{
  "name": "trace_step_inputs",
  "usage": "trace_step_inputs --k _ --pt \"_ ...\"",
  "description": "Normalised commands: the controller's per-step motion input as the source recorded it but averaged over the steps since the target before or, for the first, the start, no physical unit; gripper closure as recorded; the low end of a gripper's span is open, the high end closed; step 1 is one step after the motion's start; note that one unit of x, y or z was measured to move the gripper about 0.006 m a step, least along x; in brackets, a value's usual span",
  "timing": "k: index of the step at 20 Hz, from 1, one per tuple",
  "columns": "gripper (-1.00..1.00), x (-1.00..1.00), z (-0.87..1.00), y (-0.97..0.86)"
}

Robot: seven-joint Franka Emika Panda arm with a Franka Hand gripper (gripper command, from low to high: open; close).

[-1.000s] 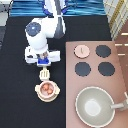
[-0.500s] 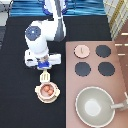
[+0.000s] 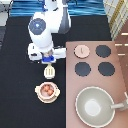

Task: Take the lid off the pot, put the pot on the plate, and use the tool to push the pot to the front of the table.

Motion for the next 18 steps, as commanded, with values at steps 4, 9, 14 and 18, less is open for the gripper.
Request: trace_step_inputs --k 4,9,14,18 --pt "1.00 0.51 -0.68 -0.14" --pt "1.00 0.67 -0.10 -0.11" --pt "1.00 1.00 0.27 0.00" --pt "1.00 1.00 0.35 0.00"
